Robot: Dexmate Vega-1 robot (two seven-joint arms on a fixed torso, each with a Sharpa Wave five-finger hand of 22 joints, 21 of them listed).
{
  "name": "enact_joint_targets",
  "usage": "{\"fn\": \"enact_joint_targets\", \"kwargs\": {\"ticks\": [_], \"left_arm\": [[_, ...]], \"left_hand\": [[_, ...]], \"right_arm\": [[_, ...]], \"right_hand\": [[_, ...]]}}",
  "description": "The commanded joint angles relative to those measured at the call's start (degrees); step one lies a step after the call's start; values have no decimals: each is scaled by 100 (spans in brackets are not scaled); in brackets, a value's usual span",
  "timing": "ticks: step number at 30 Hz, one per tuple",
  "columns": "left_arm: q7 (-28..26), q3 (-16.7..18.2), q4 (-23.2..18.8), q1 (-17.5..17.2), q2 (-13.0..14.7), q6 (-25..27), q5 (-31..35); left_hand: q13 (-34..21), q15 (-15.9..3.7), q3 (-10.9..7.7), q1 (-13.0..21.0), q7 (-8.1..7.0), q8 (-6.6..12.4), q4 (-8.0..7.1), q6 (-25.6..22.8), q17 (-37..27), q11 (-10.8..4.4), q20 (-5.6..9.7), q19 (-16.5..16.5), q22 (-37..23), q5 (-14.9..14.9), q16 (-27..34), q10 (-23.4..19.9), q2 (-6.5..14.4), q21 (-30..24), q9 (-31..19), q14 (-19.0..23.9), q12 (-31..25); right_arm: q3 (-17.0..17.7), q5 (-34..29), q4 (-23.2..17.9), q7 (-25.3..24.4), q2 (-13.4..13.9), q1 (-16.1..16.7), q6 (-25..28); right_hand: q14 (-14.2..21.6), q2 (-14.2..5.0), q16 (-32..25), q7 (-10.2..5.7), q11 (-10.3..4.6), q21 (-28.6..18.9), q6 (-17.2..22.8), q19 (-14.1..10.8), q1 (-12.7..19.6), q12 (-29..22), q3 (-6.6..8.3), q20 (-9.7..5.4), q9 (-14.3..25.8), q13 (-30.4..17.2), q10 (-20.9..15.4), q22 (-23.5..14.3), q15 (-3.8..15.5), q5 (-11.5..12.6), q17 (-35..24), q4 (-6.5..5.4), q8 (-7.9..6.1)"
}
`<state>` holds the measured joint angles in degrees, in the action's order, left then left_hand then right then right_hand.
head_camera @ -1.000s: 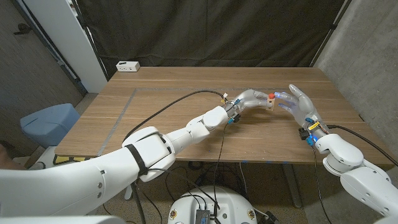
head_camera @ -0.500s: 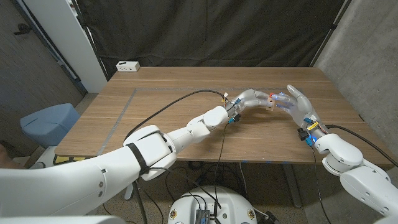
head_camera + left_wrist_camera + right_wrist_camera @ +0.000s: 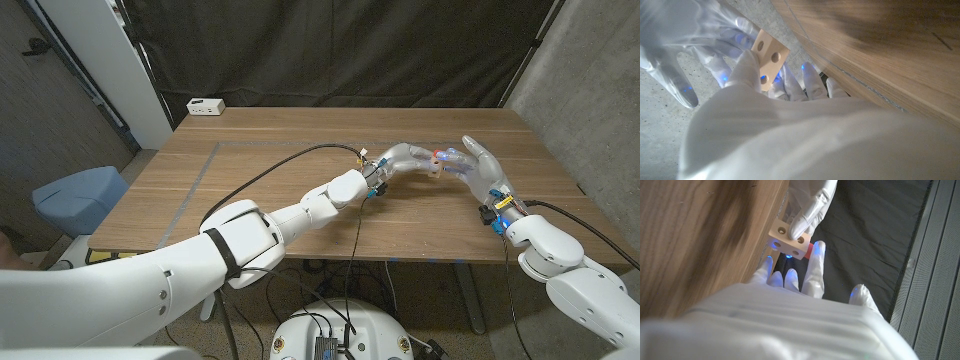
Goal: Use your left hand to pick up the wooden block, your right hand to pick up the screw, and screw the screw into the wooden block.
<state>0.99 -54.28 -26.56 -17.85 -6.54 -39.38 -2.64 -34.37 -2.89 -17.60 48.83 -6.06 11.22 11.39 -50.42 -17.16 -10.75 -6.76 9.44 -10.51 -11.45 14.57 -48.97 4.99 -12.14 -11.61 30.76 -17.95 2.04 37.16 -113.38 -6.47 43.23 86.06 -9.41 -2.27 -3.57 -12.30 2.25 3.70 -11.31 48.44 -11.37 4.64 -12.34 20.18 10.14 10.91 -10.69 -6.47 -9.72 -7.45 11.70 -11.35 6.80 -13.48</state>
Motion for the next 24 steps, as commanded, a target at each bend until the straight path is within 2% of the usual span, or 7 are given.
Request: {"fn": "enact_joint_targets", "kwargs": {"ticks": [1,8,13,20,24], "left_arm": [[-39,-21,-55,-6,32,-16,31],[-61,-26,-103,-22,56,-24,55],[-77,-20,-163,-45,84,-12,69],[-117,-18,-255,-78,127,0,105],[-123,-13,-306,-95,147,14,118]], "left_hand": [[-1,-395,-348,-47,-97,67,-286,-81,-11,5,-42,13,-34,-43,-38,45,227,-20,-10,-34,-258],[4,-404,-345,-49,-99,69,-283,-83,-13,-7,-38,9,-34,-42,-31,25,224,-19,-9,-16,-270],[5,-411,-338,-42,-112,79,-272,-110,-15,-7,-29,12,-33,-40,-27,25,209,-20,-9,-8,-274],[10,-409,-336,-48,-116,77,-273,-106,-16,-3,-26,12,-33,-40,-34,25,205,-21,-9,-14,-278],[14,-416,-342,-45,-119,72,-274,-93,-17,-11,-34,10,-33,-41,-38,49,215,-20,-9,-24,-269]], "right_arm": [[121,-84,-66,-210,-57,133,-42],[201,-186,-179,-450,-130,237,50],[230,-255,-225,-565,-181,263,103],[208,-262,-211,-573,-231,221,142],[189,-252,-192,-549,-237,189,159]], "right_hand": [[47,-40,-42,8,19,-7,64,-57,0,-21,35,-16,8,0,-77,-12,-17,15,-10,-21,-40],[100,-35,-48,7,67,0,-80,-64,18,0,40,-8,10,-2,-82,-12,-39,18,-7,-10,45],[144,-16,-54,4,161,2,-140,-76,30,8,37,21,10,-3,-95,-11,-87,17,-3,4,84],[162,3,-47,-16,172,5,-276,-87,47,35,35,45,11,-5,-63,-10,-119,16,1,22,152],[131,27,-18,-4,206,15,-485,-82,60,87,30,45,11,-8,40,-10,-136,14,1,36,242]]}}
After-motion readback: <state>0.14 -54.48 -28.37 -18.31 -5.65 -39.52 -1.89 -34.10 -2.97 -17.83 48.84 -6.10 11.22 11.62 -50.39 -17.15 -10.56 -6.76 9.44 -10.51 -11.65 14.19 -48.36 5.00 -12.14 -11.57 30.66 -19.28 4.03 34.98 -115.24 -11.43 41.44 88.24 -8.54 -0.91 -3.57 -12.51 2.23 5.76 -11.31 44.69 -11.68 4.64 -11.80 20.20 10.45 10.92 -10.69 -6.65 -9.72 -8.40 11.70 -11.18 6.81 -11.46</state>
